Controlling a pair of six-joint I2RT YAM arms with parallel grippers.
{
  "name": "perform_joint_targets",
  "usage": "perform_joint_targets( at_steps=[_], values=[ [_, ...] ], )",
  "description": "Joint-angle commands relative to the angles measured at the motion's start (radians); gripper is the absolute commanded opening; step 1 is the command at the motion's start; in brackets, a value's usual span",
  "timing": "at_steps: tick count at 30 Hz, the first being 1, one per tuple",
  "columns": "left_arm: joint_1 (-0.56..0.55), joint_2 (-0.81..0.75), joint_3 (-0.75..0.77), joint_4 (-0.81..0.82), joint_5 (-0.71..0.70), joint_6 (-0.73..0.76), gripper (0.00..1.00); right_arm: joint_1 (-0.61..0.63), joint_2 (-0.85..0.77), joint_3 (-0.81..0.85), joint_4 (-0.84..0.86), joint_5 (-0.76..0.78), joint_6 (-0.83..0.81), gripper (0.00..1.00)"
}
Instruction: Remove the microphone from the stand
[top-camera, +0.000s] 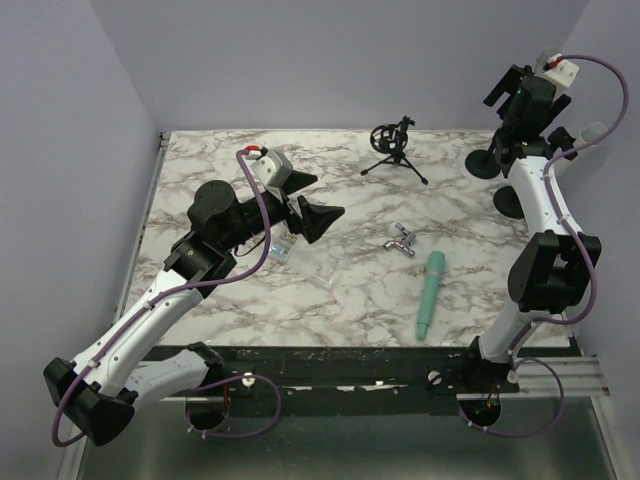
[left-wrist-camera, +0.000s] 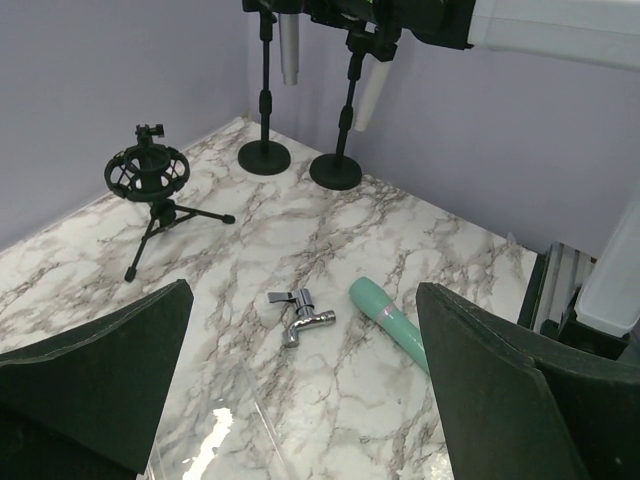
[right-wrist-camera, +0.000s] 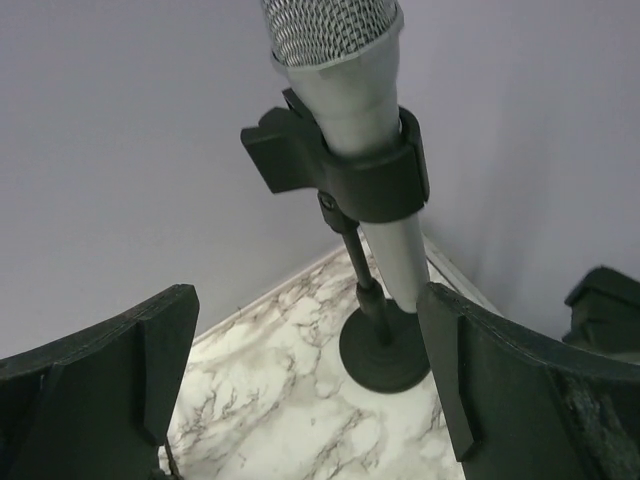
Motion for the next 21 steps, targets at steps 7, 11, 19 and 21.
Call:
perform_joint_targets(
  at_steps=[7, 11, 19, 21],
  values=[
    [-0.008, -0.011, 0.007, 0.026, 0.020, 0.002, 0.98, -0.142, 0.145, 0.126, 0.095, -0.293, -0.042, 1.00],
    [-0.009, -0.003, 0.010, 0.024, 0.025, 0.004, 0.98, -0.170, 0.154, 0.092, 0.164, -0.445, -0.056, 1.00],
    [-0.009, 0.014, 0.015, 0.024, 0.036, -0.004, 0.98, -0.171, 0.140, 0.060, 0.172, -0.446, -0.022, 0.98],
    [-0.009, 0.014, 0.015, 0.026, 0.037, -0.006, 0.98, -0.171, 0.135, 0.057, 0.154, -0.398, 0.029, 0.99]
  ],
)
